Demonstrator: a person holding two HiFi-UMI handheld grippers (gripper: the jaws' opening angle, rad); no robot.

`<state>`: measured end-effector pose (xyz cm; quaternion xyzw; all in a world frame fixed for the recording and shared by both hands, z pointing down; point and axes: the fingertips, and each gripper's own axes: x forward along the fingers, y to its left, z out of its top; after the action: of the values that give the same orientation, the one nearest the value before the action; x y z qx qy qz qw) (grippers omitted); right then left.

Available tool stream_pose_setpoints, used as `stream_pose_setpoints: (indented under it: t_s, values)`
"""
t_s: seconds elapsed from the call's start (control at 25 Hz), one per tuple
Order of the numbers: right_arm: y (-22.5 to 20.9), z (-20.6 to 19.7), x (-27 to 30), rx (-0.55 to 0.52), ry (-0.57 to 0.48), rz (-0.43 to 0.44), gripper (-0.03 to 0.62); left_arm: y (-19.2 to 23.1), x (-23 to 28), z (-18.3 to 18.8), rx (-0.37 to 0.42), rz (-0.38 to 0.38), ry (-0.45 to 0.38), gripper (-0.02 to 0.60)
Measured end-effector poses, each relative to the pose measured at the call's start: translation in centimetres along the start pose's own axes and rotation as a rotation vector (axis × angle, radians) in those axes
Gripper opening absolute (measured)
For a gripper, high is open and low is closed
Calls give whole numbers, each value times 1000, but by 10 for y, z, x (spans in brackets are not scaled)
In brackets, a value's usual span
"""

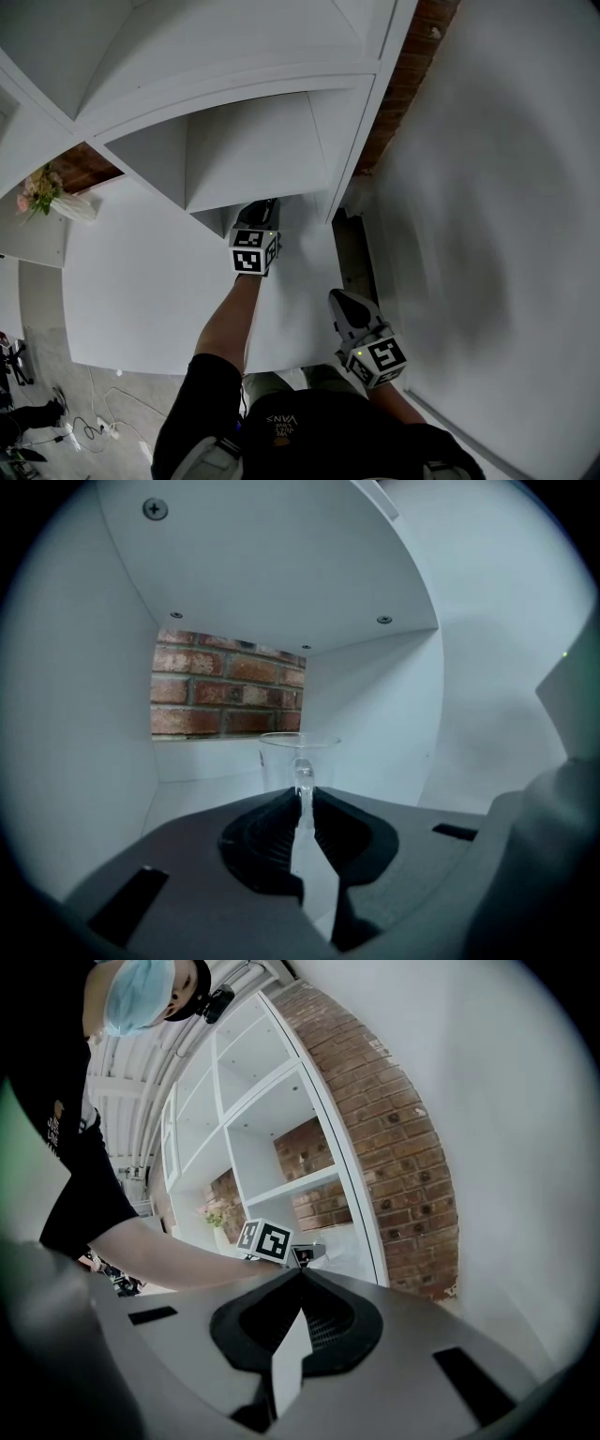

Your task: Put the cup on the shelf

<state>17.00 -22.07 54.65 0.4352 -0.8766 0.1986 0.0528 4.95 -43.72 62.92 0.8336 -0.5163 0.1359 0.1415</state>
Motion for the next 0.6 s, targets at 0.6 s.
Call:
stream_pose_setpoints:
  t_s: [0.6]
  values:
    - [-3, -4, -5, 12, 4, -14, -2, 2, 14, -6, -6, -7, 52, 29]
